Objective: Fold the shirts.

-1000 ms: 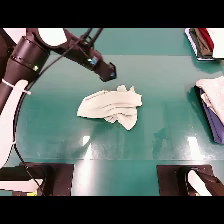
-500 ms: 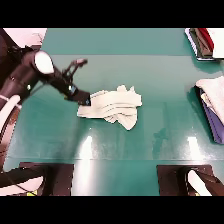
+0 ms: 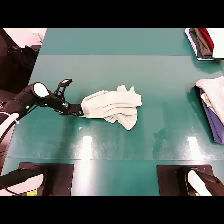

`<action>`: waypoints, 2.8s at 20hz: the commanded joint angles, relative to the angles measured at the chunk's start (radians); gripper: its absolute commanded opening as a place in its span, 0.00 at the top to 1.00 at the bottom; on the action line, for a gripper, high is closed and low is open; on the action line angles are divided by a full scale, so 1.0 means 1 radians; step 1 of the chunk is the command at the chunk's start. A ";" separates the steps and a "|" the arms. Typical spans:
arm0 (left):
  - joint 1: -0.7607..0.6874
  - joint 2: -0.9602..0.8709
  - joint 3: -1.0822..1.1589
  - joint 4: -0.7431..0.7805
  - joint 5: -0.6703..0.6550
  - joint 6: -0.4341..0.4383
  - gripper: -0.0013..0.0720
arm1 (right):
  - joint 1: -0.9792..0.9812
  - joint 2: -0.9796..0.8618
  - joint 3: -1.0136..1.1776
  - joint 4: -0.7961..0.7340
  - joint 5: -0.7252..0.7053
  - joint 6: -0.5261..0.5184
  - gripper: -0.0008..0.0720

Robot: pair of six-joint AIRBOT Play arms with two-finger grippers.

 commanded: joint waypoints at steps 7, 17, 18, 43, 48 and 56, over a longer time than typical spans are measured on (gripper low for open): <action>0.010 -0.031 0.094 -0.087 -0.014 0.074 0.94 | 0.001 -0.115 -0.001 0.279 0.153 -0.001 0.97; 0.010 0.050 0.638 -0.089 -0.160 0.082 0.94 | 0.146 -0.422 -0.533 0.827 -0.006 -0.174 0.26; 0.010 0.050 0.648 -0.090 -0.159 0.082 0.94 | 0.206 -0.459 -0.562 0.838 -0.064 -0.185 0.26; 0.010 0.133 1.018 -0.023 -0.285 0.071 0.94 | 0.503 -0.461 0.073 0.709 -0.231 -0.272 0.97; 0.010 0.263 1.175 -0.120 -0.301 0.072 0.94 | 0.423 -0.239 0.253 0.688 -0.143 -0.269 0.97; 0.010 0.330 1.097 -0.129 -0.333 0.074 0.94 | 0.369 -0.061 0.278 0.529 0.104 -0.059 0.97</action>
